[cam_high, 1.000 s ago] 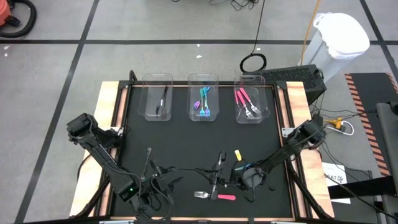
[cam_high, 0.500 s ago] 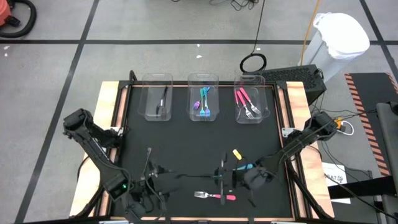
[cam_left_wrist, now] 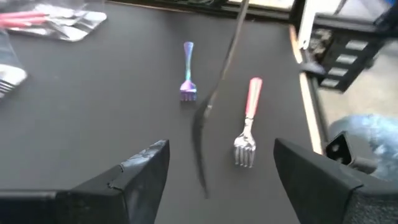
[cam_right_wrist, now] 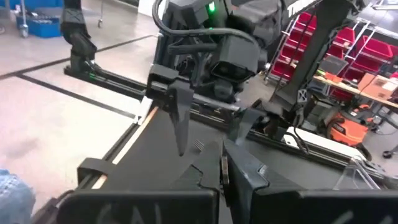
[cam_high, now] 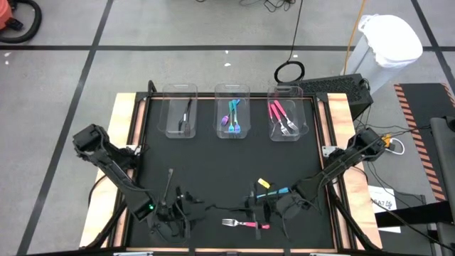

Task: Sort silverware by color (type)
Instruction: Put the black fork into the left transparent bin

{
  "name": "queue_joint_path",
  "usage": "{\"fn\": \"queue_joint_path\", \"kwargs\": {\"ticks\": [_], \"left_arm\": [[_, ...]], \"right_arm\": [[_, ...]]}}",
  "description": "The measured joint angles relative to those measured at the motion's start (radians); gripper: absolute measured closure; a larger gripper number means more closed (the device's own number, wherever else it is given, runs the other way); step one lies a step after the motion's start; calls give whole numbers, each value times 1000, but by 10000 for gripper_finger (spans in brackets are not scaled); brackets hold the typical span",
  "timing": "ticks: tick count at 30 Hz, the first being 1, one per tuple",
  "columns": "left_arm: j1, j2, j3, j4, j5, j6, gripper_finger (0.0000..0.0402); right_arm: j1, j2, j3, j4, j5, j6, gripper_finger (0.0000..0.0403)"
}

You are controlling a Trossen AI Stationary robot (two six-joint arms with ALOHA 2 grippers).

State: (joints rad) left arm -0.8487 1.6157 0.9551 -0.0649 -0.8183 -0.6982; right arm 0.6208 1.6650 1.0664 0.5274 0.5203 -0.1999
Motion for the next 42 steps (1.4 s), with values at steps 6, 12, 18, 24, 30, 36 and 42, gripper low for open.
{"fn": "queue_joint_path", "kwargs": {"ticks": [6, 12, 18, 24, 30, 36, 42], "left_arm": [[31, 0, -113, 190, -25, -1, 125], [84, 0, -121, 194, 0, 32, 125], [118, 0, -121, 207, 84, 53, 125], [136, 0, -121, 174, 90, 21, 126], [138, 0, -121, 190, 99, -3, 168], [152, 0, -121, 186, 81, -2, 261], [170, 0, -121, 182, 77, 26, 380]], "right_arm": [[-15, 0, 0, -10, 1, -3, 400], [-19, 0, 0, -13, 4, -7, 400], [-20, 0, 0, -13, 5, -33, 399], [-20, 0, 0, -6, 14, -48, 399], [-21, 0, 0, -1, 85, -48, 399], [-20, 0, 0, 7, 85, -48, 399], [-20, 0, 0, 23, 89, -40, 399]]}}
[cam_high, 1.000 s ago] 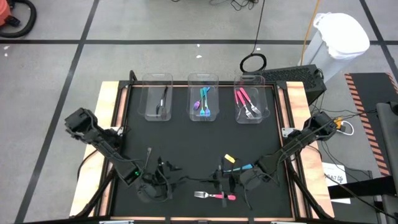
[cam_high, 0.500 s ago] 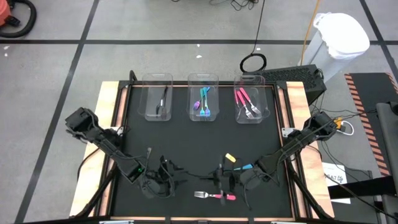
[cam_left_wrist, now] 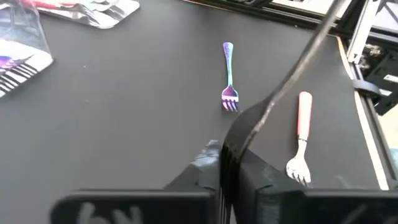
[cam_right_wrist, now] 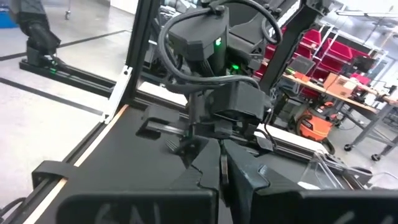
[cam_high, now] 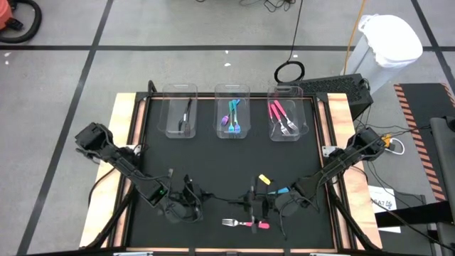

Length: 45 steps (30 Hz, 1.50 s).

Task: Sort silverware by color (type)
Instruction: Put the black fork into the left transparent bin

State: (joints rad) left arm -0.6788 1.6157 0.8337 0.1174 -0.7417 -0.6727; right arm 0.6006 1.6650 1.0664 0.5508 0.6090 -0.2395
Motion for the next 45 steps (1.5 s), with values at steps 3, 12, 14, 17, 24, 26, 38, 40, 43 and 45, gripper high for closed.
{"fn": "queue_joint_path", "kwargs": {"ticks": [3, 12, 14, 17, 24, 26, 38, 40, 43, 45], "left_arm": [[0, 0, 0, -4, -4, 5, 391], [3, -53, 0, -3, 37, -28, 398], [4, -85, 0, -3, 31, -23, 398], [3, -139, 0, 0, 19, 39, 399], [3, -295, 0, -4, -18, 205, 400], [4, -348, 0, -6, -19, 253, 400], [5, -680, 0, -315, -77, 264, 400], [5, -715, 0, -385, -110, 233, 400], [5, -750, -18, -436, -153, 210, 400], [5, -772, -53, -437, -160, 207, 400]], "right_arm": [[-1, 0, 0, 4, -1, 3, 398], [52, -10, 0, -4, 197, -96, 306], [69, -26, 0, -18, 262, -107, 266], [98, -54, 0, -31, 332, -130, 211], [170, -122, 0, -75, 442, -170, 137], [189, -140, 0, -114, 459, -169, 131], [216, -157, 0, -231, 464, -151, 148], [216, -157, 0, -234, 464, -151, 150], [216, -157, 0, -233, 464, -164, 151], [216, -157, 0, -234, 464, -167, 151]]}}
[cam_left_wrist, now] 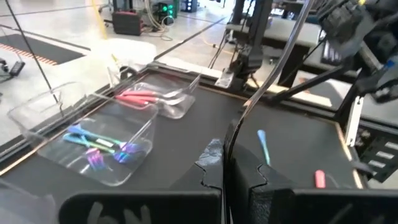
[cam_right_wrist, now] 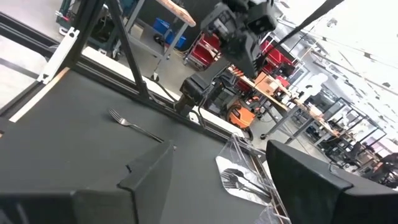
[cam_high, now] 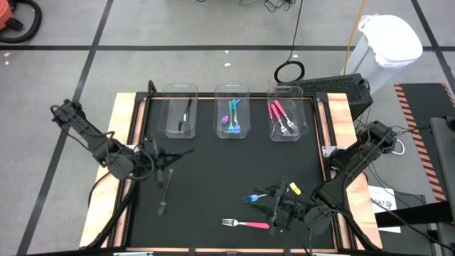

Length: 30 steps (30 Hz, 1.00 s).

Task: Sort silverware by color (type)
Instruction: Put the black fork into the left transparent bin

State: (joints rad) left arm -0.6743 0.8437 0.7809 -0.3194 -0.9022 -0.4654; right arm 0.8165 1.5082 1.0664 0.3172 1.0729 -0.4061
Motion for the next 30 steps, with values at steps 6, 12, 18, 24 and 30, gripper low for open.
{"fn": "queue_joint_path", "kwargs": {"ticks": [6, 12, 18, 24, 30], "left_arm": [[0, -55, -140, 94, -12, -36, 401], [0, -101, -246, 123, -49, -151, 401], [4, -123, -287, 123, -92, -210, 401], [32, -123, -288, 123, -95, -202, 399], [39, -123, -288, 124, -98, -193, 391]], "right_arm": [[0, 0, 0, -1, 0, -2, 152], [-1, 0, 0, -15, 0, -2, 152], [-1, 0, 0, -16, 0, -2, 152], [-4, 0, 0, -16, 0, -2, 152], [-4, 0, 0, -35, 0, -2, 152]]}}
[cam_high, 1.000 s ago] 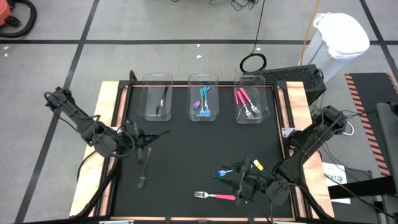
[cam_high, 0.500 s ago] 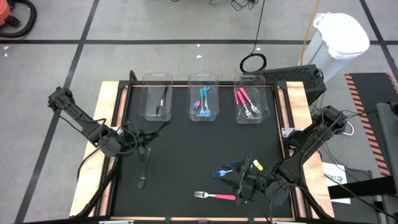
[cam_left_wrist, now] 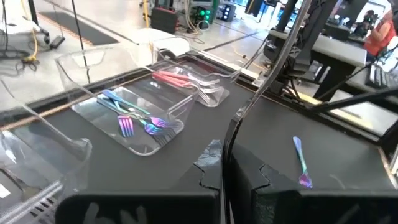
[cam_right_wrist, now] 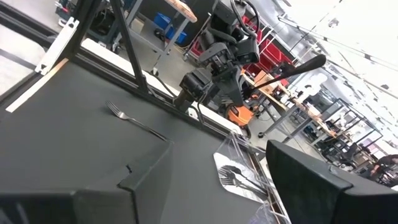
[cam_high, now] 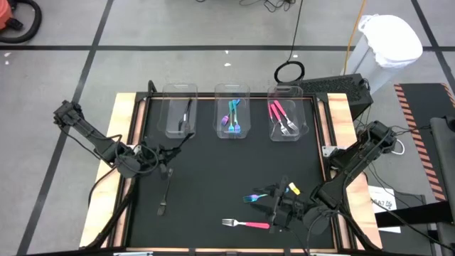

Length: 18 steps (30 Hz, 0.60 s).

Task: Sort silverware by color (type)
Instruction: Put the black fork into the left transparent bin

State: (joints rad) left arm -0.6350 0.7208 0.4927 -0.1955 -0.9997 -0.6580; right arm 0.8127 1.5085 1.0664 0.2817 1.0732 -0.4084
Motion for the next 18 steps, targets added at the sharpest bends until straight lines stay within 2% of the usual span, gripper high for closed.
{"fn": "queue_joint_path", "kwargs": {"ticks": [8, 18], "left_arm": [[-2, 0, 0, 4, 46, 91, 389], [-2, 0, 0, -1, 55, 92, 388]], "right_arm": [[0, 0, 0, -15, 0, 2, 152], [0, 0, 0, -15, 0, 2, 152]]}}
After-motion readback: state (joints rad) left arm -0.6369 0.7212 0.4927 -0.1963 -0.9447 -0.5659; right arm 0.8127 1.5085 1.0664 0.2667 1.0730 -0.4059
